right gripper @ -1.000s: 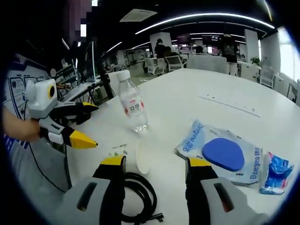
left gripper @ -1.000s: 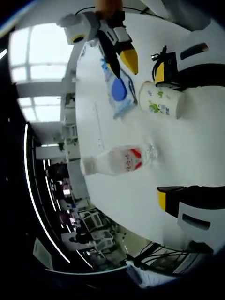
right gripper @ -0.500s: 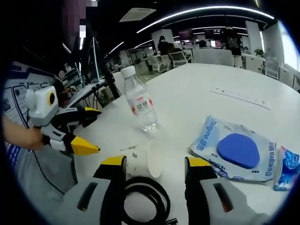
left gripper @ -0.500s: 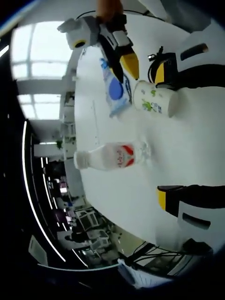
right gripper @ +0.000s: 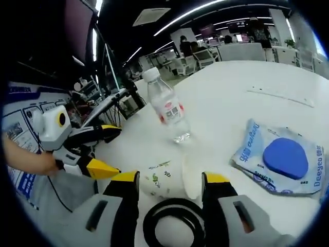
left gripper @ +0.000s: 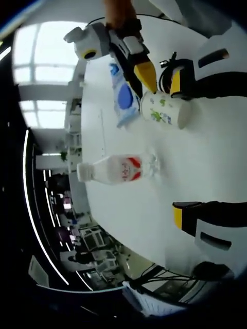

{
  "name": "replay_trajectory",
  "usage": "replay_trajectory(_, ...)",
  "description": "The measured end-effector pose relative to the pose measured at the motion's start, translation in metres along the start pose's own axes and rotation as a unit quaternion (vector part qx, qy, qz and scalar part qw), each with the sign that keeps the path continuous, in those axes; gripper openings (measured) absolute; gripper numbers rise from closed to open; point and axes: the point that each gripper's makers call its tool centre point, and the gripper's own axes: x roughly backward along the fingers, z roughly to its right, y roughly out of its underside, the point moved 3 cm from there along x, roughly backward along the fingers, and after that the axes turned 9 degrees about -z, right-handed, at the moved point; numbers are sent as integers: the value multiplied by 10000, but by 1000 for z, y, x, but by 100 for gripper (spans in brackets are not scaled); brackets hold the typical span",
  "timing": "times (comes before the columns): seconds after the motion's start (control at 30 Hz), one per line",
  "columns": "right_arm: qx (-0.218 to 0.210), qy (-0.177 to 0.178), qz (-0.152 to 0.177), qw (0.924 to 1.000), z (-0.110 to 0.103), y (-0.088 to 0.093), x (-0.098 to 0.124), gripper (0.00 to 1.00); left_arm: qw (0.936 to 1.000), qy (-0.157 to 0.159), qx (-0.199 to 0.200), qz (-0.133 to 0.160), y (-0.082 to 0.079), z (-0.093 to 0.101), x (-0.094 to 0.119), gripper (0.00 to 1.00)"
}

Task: Arrange the tabletop items into an orderly group along one side of the table until the central work area is clear of visible clutter.

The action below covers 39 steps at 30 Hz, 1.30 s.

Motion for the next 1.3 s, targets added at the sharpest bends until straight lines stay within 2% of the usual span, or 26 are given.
replay_trajectory(0.17,-47,-158,-69,9998,-5,3,-4,44,9999,57,-9,-103,5,2,1,75)
replay_trajectory(0.37,-77,-164,-175,9997,-4,6,-8,42,9999,84,26,-142,9,2,1,75)
replay_trajectory(0.57,-184,-212,-239,9993,-3,10,-11,28,9996,180,66,-221,14,5,-1,74)
replay_trajectory(0.7,-351,-254,-202,9989,-3,11,-9,23,9988,317,151,-335,19,10,-2,71)
replay_trajectory(0.83,-268,-261,-177,9991,-4,11,-8,13,9987,340,86,-359,22,15,-4,72)
replay_trajectory(0.93,-478,-417,33,9980,-6,4,-6,7,9984,371,0,-423,24,19,-5,72)
replay_trajectory(1.0,-422,-418,63,9982,-8,3,-5,4,9982,499,142,-297,20,22,-5,73)
replay_trajectory(1.1,-504,-603,184,9967,-15,-4,-4,0,9983,497,166,-270,20,22,-4,74)
replay_trajectory(1.17,-297,-530,150,9980,-19,-8,-4,0,9982,500,186,-289,21,23,-4,74)
replay_trajectory(1.2,-124,-367,95,9992,-17,-8,-3,0,9981,489,183,-314,22,22,-4,73)
replay_trajectory(1.3,-162,-545,170,9982,-24,-14,-2,0,9983,443,229,-288,22,21,-4,73)
